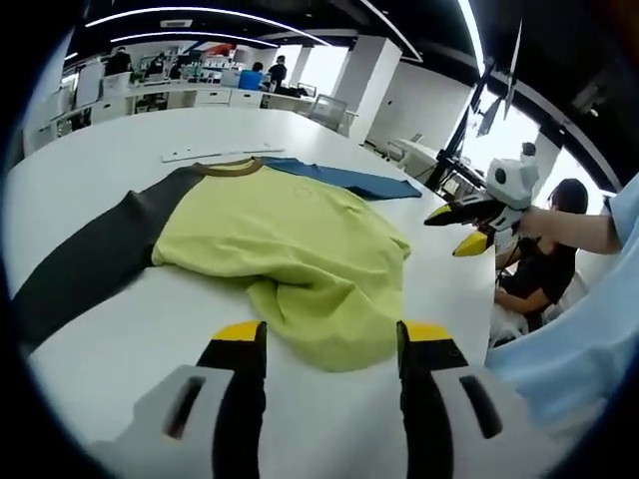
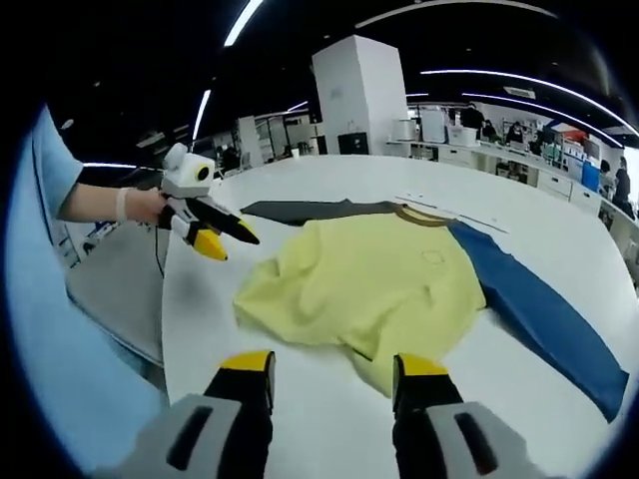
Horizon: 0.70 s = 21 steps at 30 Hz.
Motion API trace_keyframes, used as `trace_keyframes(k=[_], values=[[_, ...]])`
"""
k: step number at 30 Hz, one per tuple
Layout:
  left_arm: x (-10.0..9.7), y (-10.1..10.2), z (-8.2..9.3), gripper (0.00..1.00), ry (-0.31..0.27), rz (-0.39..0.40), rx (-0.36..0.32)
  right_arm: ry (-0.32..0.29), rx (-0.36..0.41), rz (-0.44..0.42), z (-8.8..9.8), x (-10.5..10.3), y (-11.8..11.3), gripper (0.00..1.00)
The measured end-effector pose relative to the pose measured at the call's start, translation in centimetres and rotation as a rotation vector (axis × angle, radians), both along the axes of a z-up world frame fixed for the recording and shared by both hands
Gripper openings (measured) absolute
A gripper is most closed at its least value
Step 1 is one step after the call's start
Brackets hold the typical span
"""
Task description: Fold the garment on the visible template until the final outline fits inside the template.
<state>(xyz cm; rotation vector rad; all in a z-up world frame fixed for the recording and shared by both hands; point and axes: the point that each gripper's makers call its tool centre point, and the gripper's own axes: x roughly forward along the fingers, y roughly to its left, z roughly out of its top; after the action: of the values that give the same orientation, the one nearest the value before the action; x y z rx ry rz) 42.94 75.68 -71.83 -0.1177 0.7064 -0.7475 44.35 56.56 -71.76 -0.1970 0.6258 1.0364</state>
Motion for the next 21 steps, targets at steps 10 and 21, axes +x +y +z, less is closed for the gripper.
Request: trace_keyframes(k=[10,21], values=[[-1.4,1.0,0.2,0.51,0.006,0.039,-0.026,-0.089,-0.166,0.123,-2.7,1.3,2.0,0.32],[-2.3,2.6,0.1,0.5,0.016,0.119,-0.062,-0.125,-0.216,0.171,-3.9,1.9,3.9,0.11]])
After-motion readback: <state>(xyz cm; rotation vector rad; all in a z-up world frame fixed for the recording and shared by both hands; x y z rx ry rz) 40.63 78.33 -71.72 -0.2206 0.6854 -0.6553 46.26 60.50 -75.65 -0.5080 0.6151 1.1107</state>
